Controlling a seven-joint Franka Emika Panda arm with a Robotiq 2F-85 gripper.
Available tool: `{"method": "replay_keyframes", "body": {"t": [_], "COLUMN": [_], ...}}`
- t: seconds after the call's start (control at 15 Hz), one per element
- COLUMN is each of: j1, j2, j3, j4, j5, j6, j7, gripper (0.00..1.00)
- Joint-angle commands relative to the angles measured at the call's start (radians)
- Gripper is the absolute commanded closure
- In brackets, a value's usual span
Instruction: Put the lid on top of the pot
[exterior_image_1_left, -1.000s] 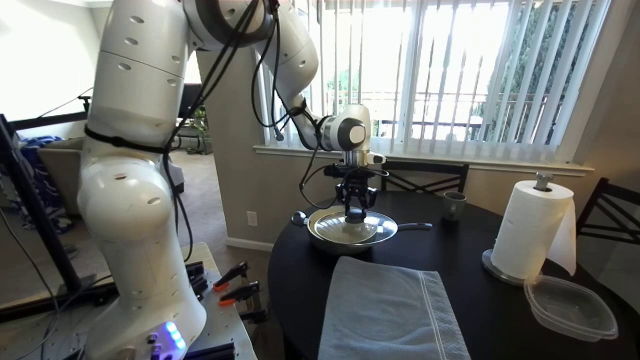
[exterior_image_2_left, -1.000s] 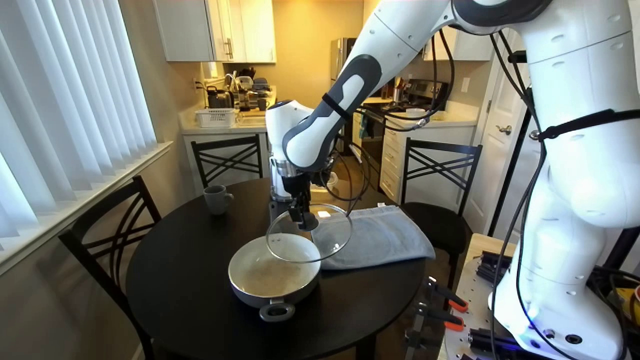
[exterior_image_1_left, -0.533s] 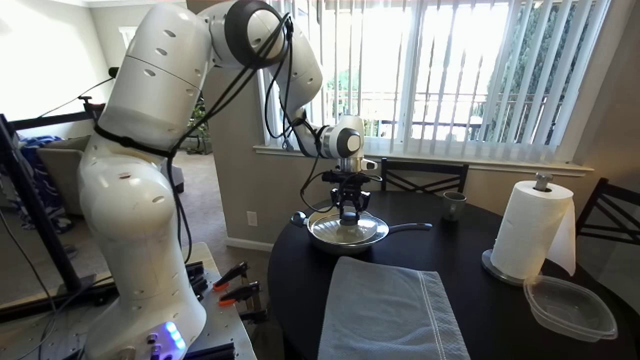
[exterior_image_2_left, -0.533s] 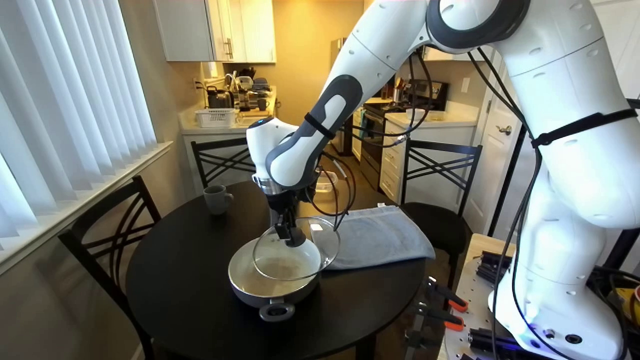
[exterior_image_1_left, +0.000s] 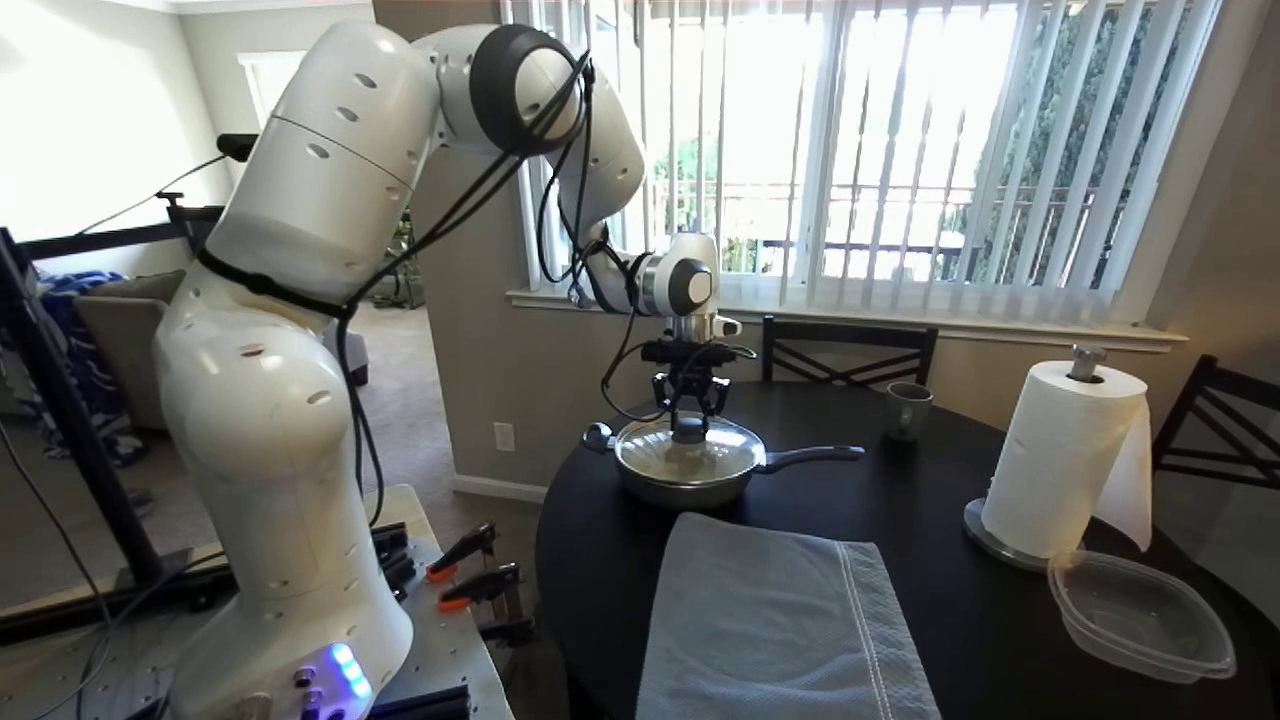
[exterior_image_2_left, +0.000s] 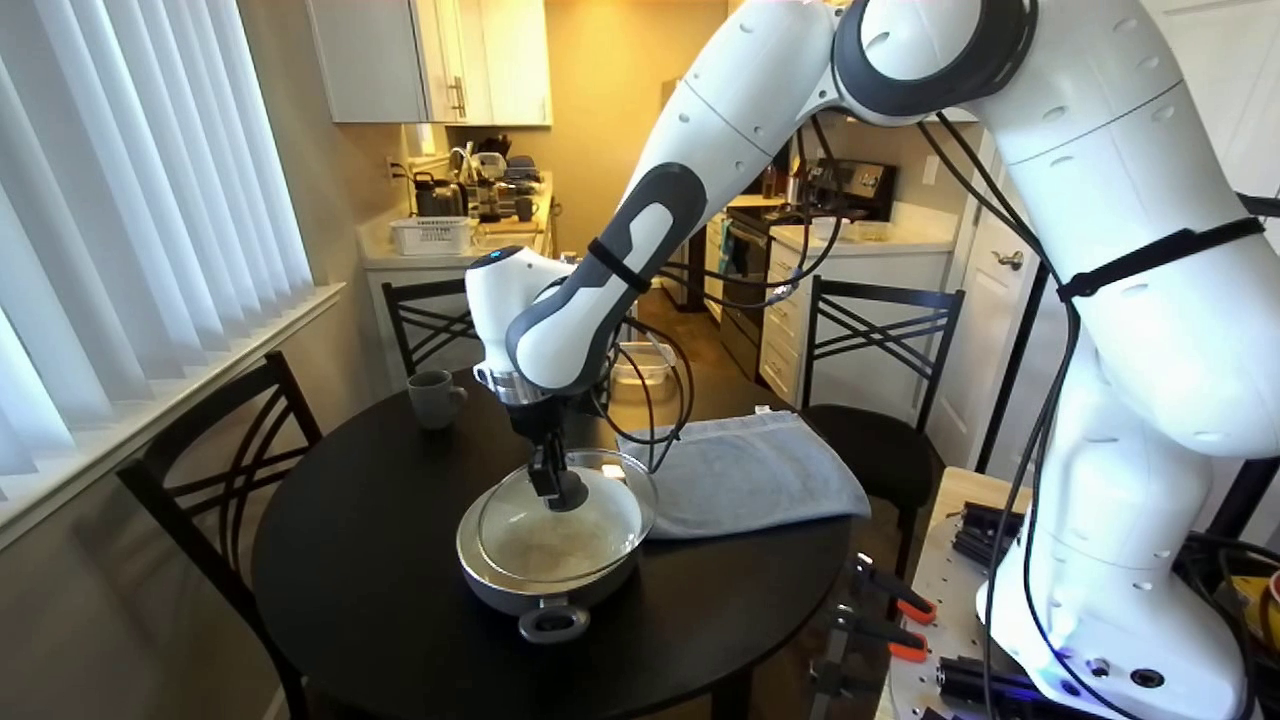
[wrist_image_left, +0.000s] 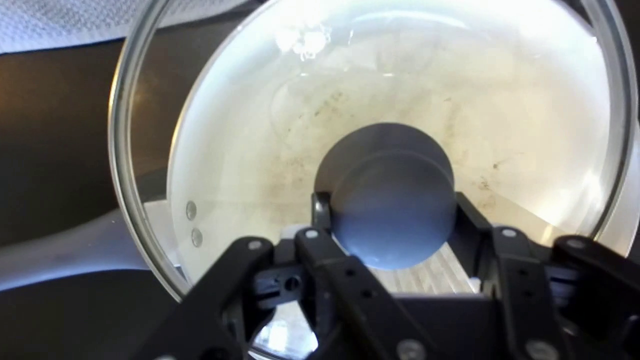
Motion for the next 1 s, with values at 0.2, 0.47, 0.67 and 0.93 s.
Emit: {"method": "replay_keyframes", "body": {"t": [0.2,0.47,0.67,0.93], "j1": [-0.066,-0.118,-0.134,-0.117], "j2": [0.000,-0.005,-0.001,0.021], "j3": [0.078,0.116,0.118,0.087], "j4": [0.036,0.031,0.030,0.037], "j5": [0.082,0.162,0.180,0.140], "j6": [-0.016,-0.016,-0.006,0.052], "j7": [-0.166,-0.253,-0.278,-0.253], "gripper": [0.67,0.67,0.67,0.67]}}
